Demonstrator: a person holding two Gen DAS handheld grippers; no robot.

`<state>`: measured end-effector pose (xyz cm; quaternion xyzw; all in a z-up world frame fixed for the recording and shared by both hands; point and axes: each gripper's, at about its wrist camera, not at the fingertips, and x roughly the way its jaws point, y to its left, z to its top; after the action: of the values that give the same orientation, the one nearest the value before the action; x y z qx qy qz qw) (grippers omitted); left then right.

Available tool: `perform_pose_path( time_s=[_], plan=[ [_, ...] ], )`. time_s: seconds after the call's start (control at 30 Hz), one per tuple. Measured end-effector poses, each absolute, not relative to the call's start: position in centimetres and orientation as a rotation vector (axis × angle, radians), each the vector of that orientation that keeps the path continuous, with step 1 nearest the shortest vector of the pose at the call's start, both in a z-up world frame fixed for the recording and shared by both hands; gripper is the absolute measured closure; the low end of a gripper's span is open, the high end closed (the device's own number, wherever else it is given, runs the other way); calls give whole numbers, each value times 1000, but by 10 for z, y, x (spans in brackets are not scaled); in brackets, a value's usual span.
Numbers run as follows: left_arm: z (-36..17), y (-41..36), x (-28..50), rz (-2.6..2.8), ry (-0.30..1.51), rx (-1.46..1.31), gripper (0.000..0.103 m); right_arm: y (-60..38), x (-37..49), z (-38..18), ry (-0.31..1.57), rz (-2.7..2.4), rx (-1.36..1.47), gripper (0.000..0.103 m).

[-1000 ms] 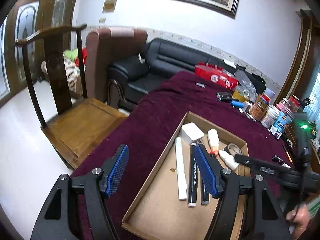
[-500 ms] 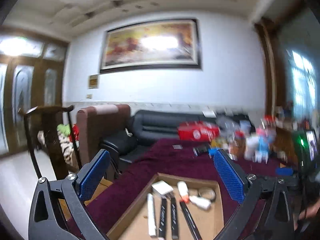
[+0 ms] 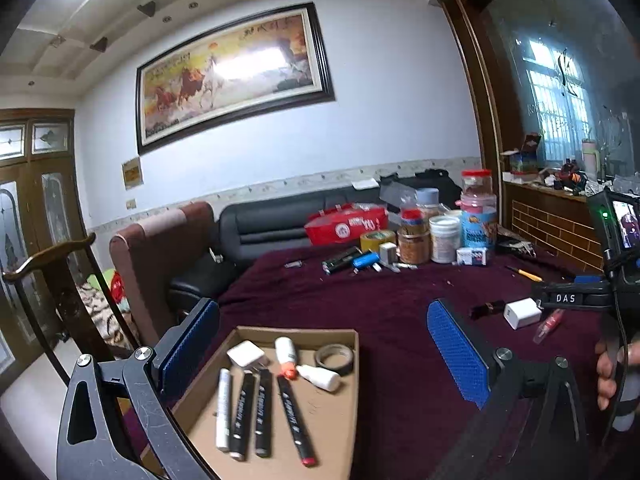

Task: Organize rigid objects
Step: 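Move both open tools back over the table toward the remaining items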

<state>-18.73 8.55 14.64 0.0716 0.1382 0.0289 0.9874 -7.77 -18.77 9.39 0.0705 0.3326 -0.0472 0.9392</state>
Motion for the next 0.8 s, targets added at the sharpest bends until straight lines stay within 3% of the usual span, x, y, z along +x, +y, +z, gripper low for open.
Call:
perform_pose_path(
  time_s=[0.23, 0.8],
  plan=[
    [137, 64, -181, 78, 355, 174, 1, -199, -98, 102, 462, -217, 72, 17],
    [118, 32, -157, 55, 442, 243, 1, -197, -50, 83, 517, -192, 20, 17]
  ],
)
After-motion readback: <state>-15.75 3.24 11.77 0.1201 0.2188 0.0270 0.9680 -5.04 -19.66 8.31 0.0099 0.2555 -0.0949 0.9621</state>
